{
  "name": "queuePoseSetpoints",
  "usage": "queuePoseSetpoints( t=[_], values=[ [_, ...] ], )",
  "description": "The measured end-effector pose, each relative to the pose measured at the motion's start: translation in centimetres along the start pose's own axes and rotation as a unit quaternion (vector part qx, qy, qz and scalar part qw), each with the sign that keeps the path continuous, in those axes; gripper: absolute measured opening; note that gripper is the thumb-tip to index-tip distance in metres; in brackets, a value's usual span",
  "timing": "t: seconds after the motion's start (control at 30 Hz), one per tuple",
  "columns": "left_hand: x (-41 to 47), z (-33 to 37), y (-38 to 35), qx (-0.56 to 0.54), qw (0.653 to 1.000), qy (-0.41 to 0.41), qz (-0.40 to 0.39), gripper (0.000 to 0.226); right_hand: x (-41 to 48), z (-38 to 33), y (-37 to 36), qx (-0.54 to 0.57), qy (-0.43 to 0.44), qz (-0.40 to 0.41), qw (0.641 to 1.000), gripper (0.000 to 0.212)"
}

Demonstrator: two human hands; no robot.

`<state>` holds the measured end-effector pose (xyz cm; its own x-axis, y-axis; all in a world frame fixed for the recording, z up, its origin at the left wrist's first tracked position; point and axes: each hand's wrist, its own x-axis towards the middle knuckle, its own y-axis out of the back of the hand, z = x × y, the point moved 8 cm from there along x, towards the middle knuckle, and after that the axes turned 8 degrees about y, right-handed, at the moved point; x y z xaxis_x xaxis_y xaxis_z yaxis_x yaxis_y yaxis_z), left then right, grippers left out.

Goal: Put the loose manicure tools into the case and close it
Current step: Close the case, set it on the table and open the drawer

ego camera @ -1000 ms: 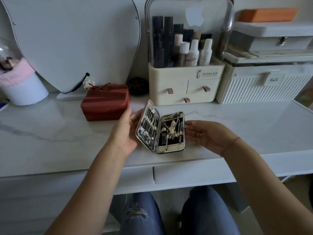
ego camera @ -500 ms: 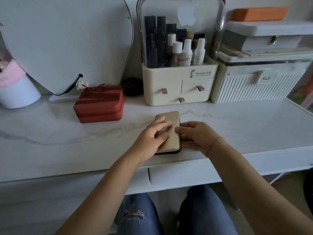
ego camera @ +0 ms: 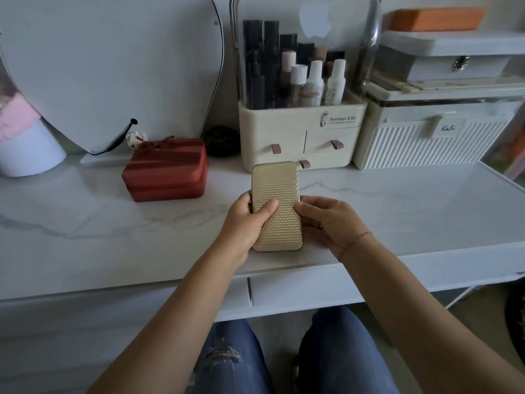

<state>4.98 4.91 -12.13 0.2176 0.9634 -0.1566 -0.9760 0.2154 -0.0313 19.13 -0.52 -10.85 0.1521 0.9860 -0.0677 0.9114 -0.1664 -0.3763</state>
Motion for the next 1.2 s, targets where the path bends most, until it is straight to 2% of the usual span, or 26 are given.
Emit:
queuePoseSetpoints(
  t=[0.17,0.27,0.37,0.53,0.63,0.73,0.8,0.87,0.93,1.0,1.1,1.2],
  values=[
    [-0.2,-0.1,0.0,0.020,1.000,-0.003,0.015,0.020,0.3,0.1,0.3,-0.020,0.007,0.010,1.000,0.012],
    [-0.7,0.9,0.1,0.144,0.985,-0.062,0.075,0.034,0.3,0.2,0.9,-0.095,0.025,0.037,0.994,0.014],
    [-1.3,1.7,0.0,0.231,0.959,-0.113,0.116,0.045,0.2,-0.3,1.9,-0.236,0.066,0.077,0.966,0.016],
    [-1.7,1.6,-0.5,0.291,0.944,-0.123,0.096,0.054,0.0,-1.5,2.1,-0.394,0.100,0.063,0.911,0.017],
    [-2.0,1.4,-0.4,0.373,0.916,-0.108,0.105,0.060,-0.1,-1.7,2.2,-0.432,0.093,0.044,0.896,0.028],
    [-3.1,1.5,-0.2,0.400,0.903,-0.126,0.094,0.058,-1.3,-2.0,2.3,-0.453,0.111,0.046,0.884,0.031],
    [-4.6,1.5,-0.3,0.428,0.883,-0.171,0.091,0.057,-3.3,-2.2,2.7,-0.396,0.154,0.064,0.903,0.020],
    [-7.0,1.4,-0.2,0.480,0.837,-0.236,0.117,0.060,-6.4,-2.2,4.3,-0.287,0.219,0.101,0.927,0.009],
    [-9.4,0.4,-0.1,0.518,0.792,-0.282,0.155,0.061,-9.6,-1.1,7.1,-0.174,0.248,0.148,0.941,0.013],
    [-11.4,-1.3,-0.1,0.540,0.763,-0.306,0.180,0.058,-11.7,2.0,10.5,-0.068,0.190,0.205,0.958,0.015],
    [-13.1,-3.6,-0.5,0.561,0.733,-0.326,0.202,0.056,-12.5,9.1,14.6,0.087,0.008,0.282,0.955,0.012],
    [-13.2,-4.4,-0.7,0.574,0.716,-0.329,0.221,0.057,-11.6,12.4,15.3,0.179,-0.066,0.257,0.947,0.028]
  ],
)
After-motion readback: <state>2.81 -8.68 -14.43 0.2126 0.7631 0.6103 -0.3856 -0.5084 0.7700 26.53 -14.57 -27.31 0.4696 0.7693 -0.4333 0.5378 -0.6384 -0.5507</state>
